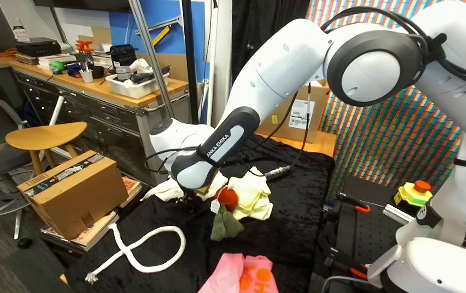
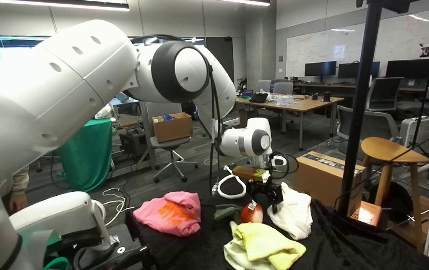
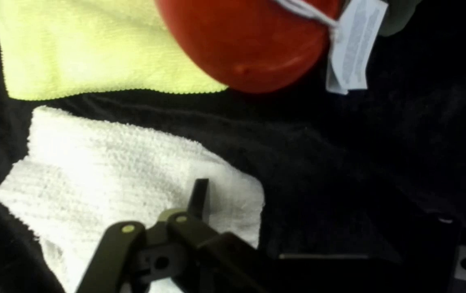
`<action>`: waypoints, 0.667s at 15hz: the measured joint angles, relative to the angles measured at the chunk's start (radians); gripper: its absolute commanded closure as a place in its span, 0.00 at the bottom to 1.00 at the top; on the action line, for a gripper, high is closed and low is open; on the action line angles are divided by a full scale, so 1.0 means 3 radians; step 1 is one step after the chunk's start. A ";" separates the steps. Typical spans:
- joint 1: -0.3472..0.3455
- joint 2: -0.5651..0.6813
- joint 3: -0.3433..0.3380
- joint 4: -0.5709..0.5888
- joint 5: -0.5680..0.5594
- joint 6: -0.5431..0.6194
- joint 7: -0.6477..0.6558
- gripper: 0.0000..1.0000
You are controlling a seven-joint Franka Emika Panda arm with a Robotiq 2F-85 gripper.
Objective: Pile all the objects on the table
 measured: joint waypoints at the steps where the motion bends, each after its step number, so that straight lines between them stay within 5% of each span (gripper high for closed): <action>1: 0.0012 0.0024 -0.0003 0.0000 0.0000 0.0005 0.0026 0.00; 10: 0.0034 0.0040 -0.0047 -0.0009 0.0027 0.0240 0.0369 0.00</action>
